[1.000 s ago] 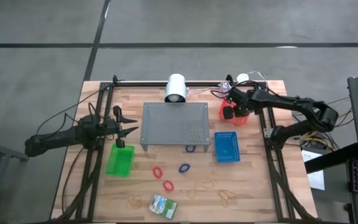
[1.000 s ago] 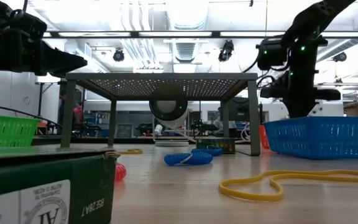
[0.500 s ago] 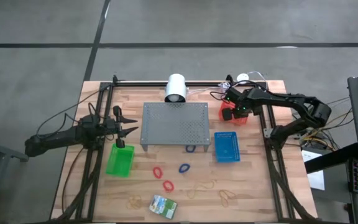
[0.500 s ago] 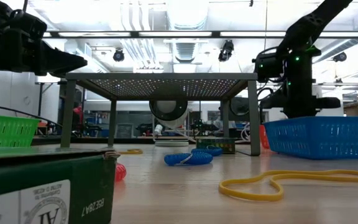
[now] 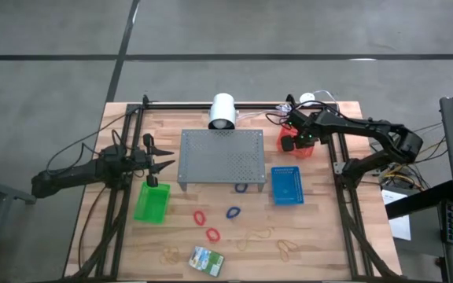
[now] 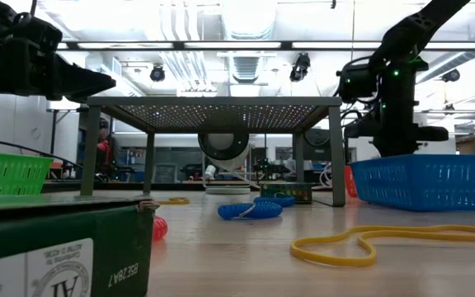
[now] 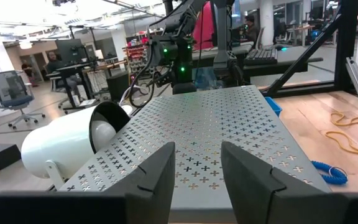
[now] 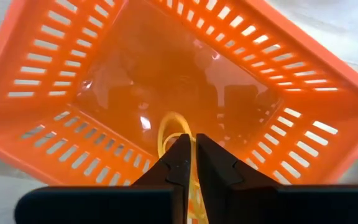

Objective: Pick & Place Office Desk Supplies
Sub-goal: Put the yellow rubber band into the orange bin

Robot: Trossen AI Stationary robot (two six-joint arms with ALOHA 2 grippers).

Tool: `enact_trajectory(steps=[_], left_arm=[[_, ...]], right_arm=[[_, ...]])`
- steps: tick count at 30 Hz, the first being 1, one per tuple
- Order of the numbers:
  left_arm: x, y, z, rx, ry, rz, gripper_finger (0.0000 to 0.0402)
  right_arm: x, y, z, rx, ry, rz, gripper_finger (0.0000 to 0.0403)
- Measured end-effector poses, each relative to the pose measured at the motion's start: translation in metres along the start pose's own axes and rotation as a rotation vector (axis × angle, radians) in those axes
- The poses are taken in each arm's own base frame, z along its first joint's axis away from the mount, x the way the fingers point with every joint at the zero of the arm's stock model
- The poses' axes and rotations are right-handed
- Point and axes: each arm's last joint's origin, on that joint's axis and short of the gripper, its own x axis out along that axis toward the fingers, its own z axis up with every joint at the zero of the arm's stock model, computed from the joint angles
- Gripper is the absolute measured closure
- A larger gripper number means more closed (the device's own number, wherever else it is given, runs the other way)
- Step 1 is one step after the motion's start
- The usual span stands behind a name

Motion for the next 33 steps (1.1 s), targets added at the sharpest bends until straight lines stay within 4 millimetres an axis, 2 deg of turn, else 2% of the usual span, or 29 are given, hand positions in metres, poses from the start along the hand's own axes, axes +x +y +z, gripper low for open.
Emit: enact_trajectory(steps=[11,19,25,33], left_arm=[[0.0,0.0,0.0,0.0,0.0,0.0,0.0268],[0.0,0.0,0.0,0.0,0.0,0.0,0.0268],[0.0,0.0,0.0,0.0,0.0,0.0,0.0268],[0.0,0.0,0.0,0.0,0.0,0.0,0.0268]], right_arm=[[0.0,0.0,0.0,0.0,-0.001,0.0,0.032],[-0.002,0.002,0.002,0.001,-0.034,0.019,0.0319],[-0.018,0.006,-0.002,-0.028,-0.105,0.096,0.0319],[-0.053,0.007,-0.021,-0.092,-0.217,0.24,0.0312]])
